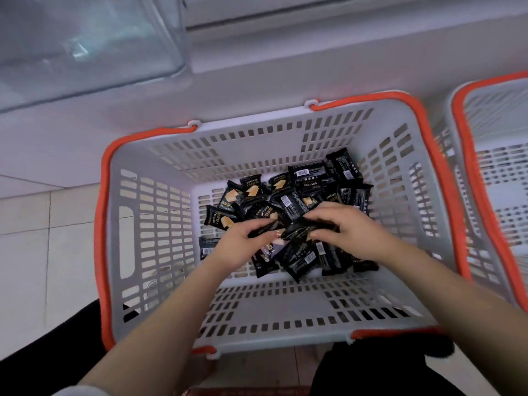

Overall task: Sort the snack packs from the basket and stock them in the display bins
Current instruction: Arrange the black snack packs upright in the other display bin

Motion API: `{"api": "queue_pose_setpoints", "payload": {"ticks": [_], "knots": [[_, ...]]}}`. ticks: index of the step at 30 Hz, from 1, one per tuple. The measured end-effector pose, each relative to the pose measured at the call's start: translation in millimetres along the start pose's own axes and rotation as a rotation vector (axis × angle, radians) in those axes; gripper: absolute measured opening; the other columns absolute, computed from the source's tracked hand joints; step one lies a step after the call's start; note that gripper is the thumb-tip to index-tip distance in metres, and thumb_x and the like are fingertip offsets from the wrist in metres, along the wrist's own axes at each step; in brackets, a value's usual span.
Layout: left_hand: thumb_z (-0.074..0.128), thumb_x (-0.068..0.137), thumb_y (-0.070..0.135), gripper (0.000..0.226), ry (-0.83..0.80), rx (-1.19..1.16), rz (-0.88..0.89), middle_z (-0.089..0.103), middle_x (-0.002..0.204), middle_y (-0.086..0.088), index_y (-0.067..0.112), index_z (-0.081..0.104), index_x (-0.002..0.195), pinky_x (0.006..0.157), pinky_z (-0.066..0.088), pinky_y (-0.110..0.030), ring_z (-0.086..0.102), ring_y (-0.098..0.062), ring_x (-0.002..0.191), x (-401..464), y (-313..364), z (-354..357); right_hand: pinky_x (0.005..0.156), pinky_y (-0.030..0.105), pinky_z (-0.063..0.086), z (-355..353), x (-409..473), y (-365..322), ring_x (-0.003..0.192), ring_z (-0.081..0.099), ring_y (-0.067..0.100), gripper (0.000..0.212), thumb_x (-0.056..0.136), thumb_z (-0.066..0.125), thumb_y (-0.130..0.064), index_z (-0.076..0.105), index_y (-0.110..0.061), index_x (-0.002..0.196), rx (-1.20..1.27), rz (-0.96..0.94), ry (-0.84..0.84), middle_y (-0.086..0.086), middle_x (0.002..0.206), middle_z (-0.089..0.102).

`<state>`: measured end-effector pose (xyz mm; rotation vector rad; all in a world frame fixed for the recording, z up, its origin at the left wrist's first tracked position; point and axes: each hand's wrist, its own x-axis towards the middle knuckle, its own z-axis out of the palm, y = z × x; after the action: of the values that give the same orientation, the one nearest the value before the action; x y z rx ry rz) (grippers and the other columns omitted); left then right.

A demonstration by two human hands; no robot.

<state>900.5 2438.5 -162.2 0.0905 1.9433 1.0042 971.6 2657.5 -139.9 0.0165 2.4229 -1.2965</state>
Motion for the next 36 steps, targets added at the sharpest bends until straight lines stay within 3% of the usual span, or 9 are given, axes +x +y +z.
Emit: {"api": "queue_pose_setpoints", "payload": {"ticks": [4, 9, 14, 16, 19, 21, 24, 29, 36], "knots": [[0.055, 0.091, 0.034, 0.022, -0.082, 0.092, 0.120, 0.063, 0.084, 0.035, 0.054, 0.062, 0.097, 0.071, 0.039, -0.007, 0.057, 0.015, 0.078, -22.6, 43.1, -12.0, 0.089, 0.014, 0.039, -25.1, -16.6, -39.9, 0.096, 0.053, 0.001, 0.025, 0.082, 0.069, -0.013, 0.068, -0.019, 0.106, 0.048, -0.052, 0.004, -0.005, 0.101, 0.059], [0.049, 0.094, 0.031, 0.030, -0.038, 0.096, 0.288, 0.068, 0.085, 0.026, 0.049, 0.067, 0.079, 0.076, 0.041, -0.006, 0.059, 0.011, 0.085, -61.6, 83.4, -27.1, 0.109, 0.027, 0.026, -37.9, -29.6, -88.5, 0.127, 0.037, 0.009, 0.019, 0.086, 0.064, -0.018, 0.063, -0.014, 0.104, -0.060, -0.094, 0.027, -0.004, 0.136, 0.041], [0.043, 0.096, 0.035, 0.029, 0.143, 0.120, 0.424, 0.064, 0.083, 0.005, 0.023, 0.063, 0.078, 0.089, 0.042, -0.033, 0.057, -0.012, 0.085, -102.7, 110.8, -44.8, 0.077, 0.031, 0.044, -51.9, -41.5, -147.8, 0.081, 0.056, 0.009, 0.008, 0.088, 0.057, -0.021, 0.051, -0.025, 0.091, -0.063, -0.073, -0.082, -0.009, 0.086, 0.059], [0.038, 0.097, 0.039, 0.033, 0.297, 0.137, 0.459, 0.061, 0.082, 0.004, 0.024, 0.060, 0.076, 0.088, 0.039, -0.031, 0.055, -0.014, 0.086, -120.0, 121.1, -49.3, 0.083, 0.034, 0.047, -54.7, -45.2, -163.9, 0.090, 0.060, 0.016, 0.014, 0.088, 0.058, -0.024, 0.050, -0.019, 0.098, -0.007, -0.049, -0.087, -0.001, 0.095, 0.062], [0.032, 0.095, 0.053, 0.048, 0.387, -0.186, 0.307, 0.066, 0.081, 0.001, 0.020, 0.064, 0.077, 0.077, 0.046, -0.029, 0.062, -0.017, 0.081, -147.6, 133.6, -53.0, 0.083, 0.020, 0.049, -61.3, -51.2, -184.7, 0.091, 0.061, 0.001, 0.015, 0.090, 0.058, -0.026, 0.053, -0.025, 0.104, 0.191, -0.019, -0.111, -0.007, 0.104, 0.064], [0.026, 0.092, 0.061, 0.057, 0.208, -0.510, 0.202, 0.068, 0.081, -0.003, 0.020, 0.064, 0.085, 0.066, 0.048, -0.027, 0.064, -0.017, 0.075, -167.0, 140.2, -58.0, 0.075, 0.019, 0.050, -66.0, -54.7, -197.8, 0.085, 0.063, 0.000, 0.009, 0.093, 0.053, -0.026, 0.059, -0.028, 0.098, 0.322, 0.023, -0.083, -0.012, 0.093, 0.067], [0.031, 0.085, 0.064, 0.059, 0.059, -0.776, 0.361, 0.072, 0.092, -0.005, 0.017, 0.060, 0.106, 0.077, 0.049, -0.029, 0.066, -0.018, 0.090, -192.2, 141.2, -64.1, 0.065, 0.022, 0.054, -72.0, -56.8, -216.5, 0.077, 0.066, 0.011, 0.020, 0.096, 0.046, -0.020, 0.063, -0.014, 0.088, 0.643, 0.045, 0.020, -0.004, 0.078, 0.070], [0.055, 0.086, 0.038, 0.040, 0.332, -0.521, 0.680, 0.070, 0.104, 0.010, 0.050, 0.040, 0.122, 0.073, 0.055, -0.021, 0.068, -0.008, 0.092, -219.0, 152.4, -61.8, 0.073, 0.029, 0.057, -70.7, -60.3, -254.9, 0.085, 0.069, 0.016, 0.037, 0.098, 0.042, -0.025, 0.074, -0.012, 0.085, 0.859, -0.034, 0.142, 0.009, 0.093, 0.073], [0.046, 0.095, 0.025, 0.020, 0.466, -0.344, 0.818, 0.071, 0.093, 0.009, 0.037, 0.061, 0.092, 0.071, 0.056, -0.027, 0.067, -0.009, 0.085, -230.7, 167.9, -97.1, 0.077, 0.023, 0.047, -60.9, -62.7, -310.4, 0.082, 0.066, 0.009, 0.032, 0.096, 0.043, -0.039, 0.068, -0.028, 0.080, 0.438, -0.057, 0.187, -0.008, 0.079, 0.071]]}}
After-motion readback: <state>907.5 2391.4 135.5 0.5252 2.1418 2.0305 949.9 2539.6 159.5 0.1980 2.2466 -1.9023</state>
